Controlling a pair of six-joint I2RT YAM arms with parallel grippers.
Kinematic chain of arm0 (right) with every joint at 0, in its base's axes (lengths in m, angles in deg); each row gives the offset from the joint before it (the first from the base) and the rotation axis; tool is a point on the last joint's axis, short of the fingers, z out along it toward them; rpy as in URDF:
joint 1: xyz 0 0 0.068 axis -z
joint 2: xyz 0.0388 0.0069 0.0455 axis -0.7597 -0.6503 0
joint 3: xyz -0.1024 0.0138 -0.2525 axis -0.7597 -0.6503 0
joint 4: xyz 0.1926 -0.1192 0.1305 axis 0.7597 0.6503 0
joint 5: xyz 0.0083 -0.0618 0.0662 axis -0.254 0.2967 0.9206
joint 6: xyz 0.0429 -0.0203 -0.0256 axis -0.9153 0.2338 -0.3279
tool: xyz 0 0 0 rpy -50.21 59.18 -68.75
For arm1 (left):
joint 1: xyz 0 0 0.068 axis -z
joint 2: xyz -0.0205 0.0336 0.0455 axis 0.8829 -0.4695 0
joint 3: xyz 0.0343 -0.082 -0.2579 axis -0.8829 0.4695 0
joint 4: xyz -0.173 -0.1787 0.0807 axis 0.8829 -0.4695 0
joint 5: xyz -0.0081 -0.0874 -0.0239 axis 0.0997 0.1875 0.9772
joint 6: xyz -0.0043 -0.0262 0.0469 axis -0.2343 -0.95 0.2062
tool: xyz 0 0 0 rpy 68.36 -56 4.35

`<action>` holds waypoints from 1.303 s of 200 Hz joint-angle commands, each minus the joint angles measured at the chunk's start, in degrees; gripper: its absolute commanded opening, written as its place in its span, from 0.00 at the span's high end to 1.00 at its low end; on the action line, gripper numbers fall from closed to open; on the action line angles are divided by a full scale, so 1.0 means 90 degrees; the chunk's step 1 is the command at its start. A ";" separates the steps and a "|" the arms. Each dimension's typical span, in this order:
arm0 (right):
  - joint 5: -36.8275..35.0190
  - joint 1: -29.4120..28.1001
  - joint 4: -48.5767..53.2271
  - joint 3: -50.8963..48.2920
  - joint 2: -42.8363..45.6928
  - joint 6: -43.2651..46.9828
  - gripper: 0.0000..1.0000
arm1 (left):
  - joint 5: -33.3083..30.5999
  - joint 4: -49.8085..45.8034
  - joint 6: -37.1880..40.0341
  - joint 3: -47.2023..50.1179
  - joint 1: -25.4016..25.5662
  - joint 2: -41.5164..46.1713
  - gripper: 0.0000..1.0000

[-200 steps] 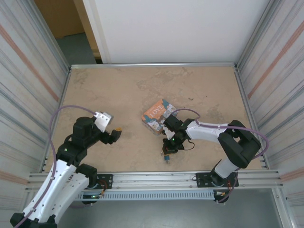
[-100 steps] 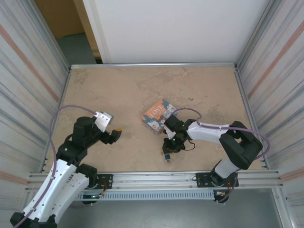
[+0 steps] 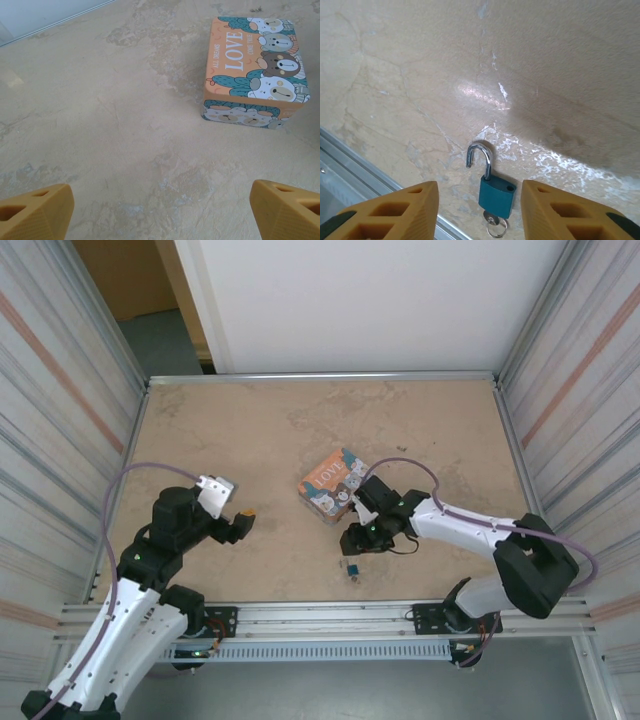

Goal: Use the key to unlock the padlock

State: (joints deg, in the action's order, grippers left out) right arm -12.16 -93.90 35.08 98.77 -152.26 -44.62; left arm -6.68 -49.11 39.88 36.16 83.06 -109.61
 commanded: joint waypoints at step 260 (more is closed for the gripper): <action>-0.1449 0.3380 -0.0678 -0.0703 0.2929 0.1262 0.01 | -0.1066 -0.0003 0.0096 0.0025 -0.0033 0.0270 0.04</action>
State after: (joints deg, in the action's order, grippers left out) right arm -18.74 -66.32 35.03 94.03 -127.74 -37.36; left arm -13.19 -49.50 39.97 36.16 83.06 -108.01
